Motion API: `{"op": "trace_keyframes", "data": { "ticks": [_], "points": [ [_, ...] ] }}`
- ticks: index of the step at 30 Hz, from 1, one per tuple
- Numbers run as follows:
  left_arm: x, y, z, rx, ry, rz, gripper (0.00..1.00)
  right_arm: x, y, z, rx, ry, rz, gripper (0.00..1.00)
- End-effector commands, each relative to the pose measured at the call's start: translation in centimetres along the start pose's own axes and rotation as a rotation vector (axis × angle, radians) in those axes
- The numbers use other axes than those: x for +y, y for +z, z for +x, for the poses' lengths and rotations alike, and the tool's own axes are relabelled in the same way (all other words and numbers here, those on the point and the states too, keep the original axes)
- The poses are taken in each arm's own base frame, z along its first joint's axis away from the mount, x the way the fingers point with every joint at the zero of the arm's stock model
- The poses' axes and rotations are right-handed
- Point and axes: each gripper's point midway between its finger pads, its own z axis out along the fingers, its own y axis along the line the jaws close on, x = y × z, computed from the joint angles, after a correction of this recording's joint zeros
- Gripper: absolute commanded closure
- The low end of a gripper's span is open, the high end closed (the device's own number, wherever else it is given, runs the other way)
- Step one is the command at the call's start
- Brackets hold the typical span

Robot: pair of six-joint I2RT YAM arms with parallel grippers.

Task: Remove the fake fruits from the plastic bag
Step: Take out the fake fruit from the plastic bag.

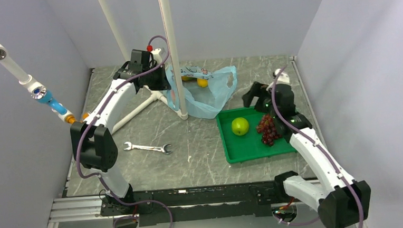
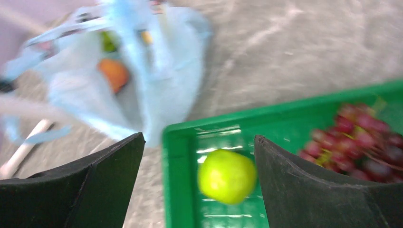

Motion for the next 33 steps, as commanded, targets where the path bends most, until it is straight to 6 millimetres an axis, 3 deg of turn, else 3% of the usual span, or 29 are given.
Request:
{"op": "trace_keyframes", "data": {
  "ticks": [1,4,7,10,13,16,21,28,33],
  "points": [
    [-0.6,-0.1,-0.9,-0.018,0.046,0.011,1.00,9.1,-1.5,-3.7,-0.132,-0.134,-0.270,0.13],
    [-0.7,-0.2,-1.0,-0.022,0.051,0.008,1.00,13.8,-1.9,-3.0,-0.127,-0.174,-0.384,0.17],
    [-0.7,-0.4,-1.1,-0.031,0.053,0.005,1.00,17.2,-1.2,-2.6,-0.102,-0.184,-0.459,0.27],
    [-0.7,-0.9,-1.5,-0.046,0.062,-0.004,1.00,19.8,0.5,-1.9,-0.047,-0.197,-0.508,0.39],
    [-0.6,-1.5,-1.8,-0.066,0.073,-0.020,1.00,21.5,3.5,-0.6,0.026,-0.229,-0.515,0.53],
    [-0.4,-2.0,-2.1,-0.079,0.085,-0.039,1.00,22.3,7.4,1.5,0.103,-0.295,-0.475,0.68],
    [0.1,-2.7,-2.6,-0.101,0.105,-0.076,1.00,22.1,12.9,3.4,0.128,-0.358,-0.327,0.69],
    [-0.3,-2.6,-2.5,-0.095,0.102,-0.056,1.00,20.6,19.3,5.2,0.116,-0.380,-0.153,0.64],
    [-0.2,-2.5,-2.4,-0.091,0.101,-0.054,1.00,21.6,22.0,6.1,0.116,-0.348,-0.173,0.51]
  ]
}}
